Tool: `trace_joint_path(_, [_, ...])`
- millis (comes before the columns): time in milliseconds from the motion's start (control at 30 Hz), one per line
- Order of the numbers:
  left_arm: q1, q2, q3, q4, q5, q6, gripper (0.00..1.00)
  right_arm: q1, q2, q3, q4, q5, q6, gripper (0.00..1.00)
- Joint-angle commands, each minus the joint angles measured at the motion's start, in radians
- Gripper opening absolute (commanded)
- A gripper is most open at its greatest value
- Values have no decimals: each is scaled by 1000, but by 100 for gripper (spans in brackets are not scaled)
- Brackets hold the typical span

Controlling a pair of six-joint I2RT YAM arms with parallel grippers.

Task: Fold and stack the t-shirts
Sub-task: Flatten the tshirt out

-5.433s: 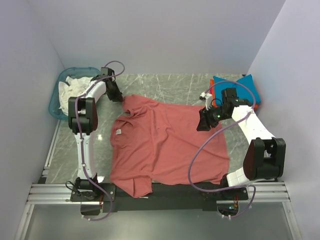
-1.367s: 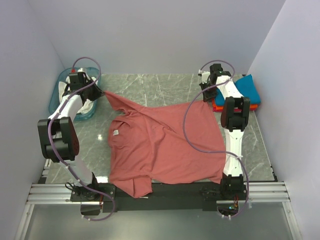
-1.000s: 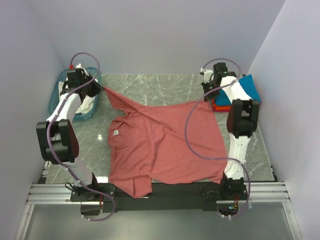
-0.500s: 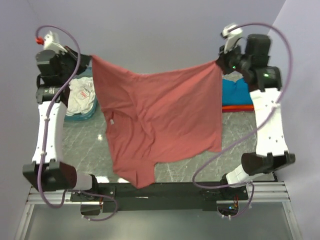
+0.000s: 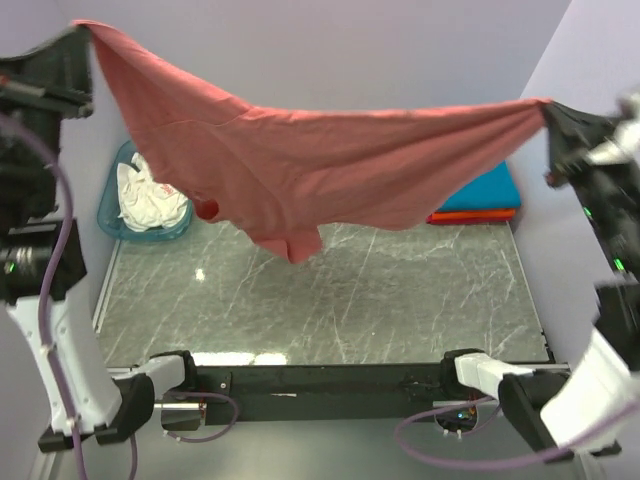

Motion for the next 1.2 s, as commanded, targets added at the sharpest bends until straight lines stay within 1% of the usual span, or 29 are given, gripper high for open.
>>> trace_joint_path(0, [4, -43, 72, 32, -79, -21, 0, -8, -52, 38, 77, 69, -13, 0])
trace_joint_path(200, [4, -75, 117, 12, -133, -5, 0, -8, -113, 43, 101, 111, -39, 0])
trace_joint_path(400, [0, -72, 132, 10, -147, 16, 0, -6, -112, 5, 104, 118, -52, 0])
trace_joint_path(433, [0, -71, 129, 6, -148, 21, 0, -8, -121, -15, 121, 114, -53, 0])
trace_joint_path(567, [-1, -65, 71, 12, -136, 35, 0, -8, -165, -232, 213, 111, -62, 0])
trace_joint_path(633, [-1, -62, 5, 24, -121, 38, 0, -8, -168, -290, 232, 104, -59, 0])
trace_joint_path(667, [-1, -62, -24, 35, -113, 38, 0, -6, -174, -364, 242, 100, -55, 0])
trace_joint_path(700, [-3, -62, -89, 45, -104, 36, 0, -8, -177, -412, 259, 92, -52, 0])
trace_joint_path(733, [-1, -59, -128, 56, -88, 36, 0, -8, -196, -464, 303, 69, -46, 0])
trace_joint_path(767, [-3, -66, -172, 99, -84, 29, 0, -8, -202, -580, 331, 62, -36, 0])
trace_joint_path(800, [-3, -71, -273, 120, -76, 28, 0, -8, -208, -639, 357, 52, -35, 0])
trace_joint_path(833, [-1, -75, -321, 140, -65, 28, 0, -8, -211, -696, 411, 42, -33, 0])
trace_joint_path(867, [-3, -77, -372, 159, -59, 22, 0, -9, -208, -806, 443, 43, -29, 0])
trace_joint_path(900, [-3, -75, -463, 191, -55, 25, 0, -9, -202, -857, 471, 45, -29, 0])
trace_joint_path(933, [-1, -72, -511, 205, -52, 28, 0, -11, -181, -903, 523, 42, -29, 0])
trace_joint_path(967, [-1, -59, -562, 216, -48, 21, 0, -14, -167, -990, 550, 26, -27, 0])
trace_joint_path(1000, [-3, -49, -654, 272, -48, 25, 0, -17, -126, -1027, 574, 14, -23, 0])
trace_joint_path(1067, [-6, -1, -743, 327, -47, 22, 0, -17, -69, -1113, 641, -23, -21, 0])
trace_joint_path(1100, [-9, 24, -818, 352, -45, 24, 0, -17, -35, -1132, 664, -29, -15, 0])
trace_joint_path(1133, [-12, 53, -848, 410, -44, 27, 0, -17, 43, -1146, 705, -35, -16, 0])
trace_joint_path(1167, [-15, 125, -868, 427, -56, 35, 0, -17, 86, -1158, 727, -37, -18, 0])
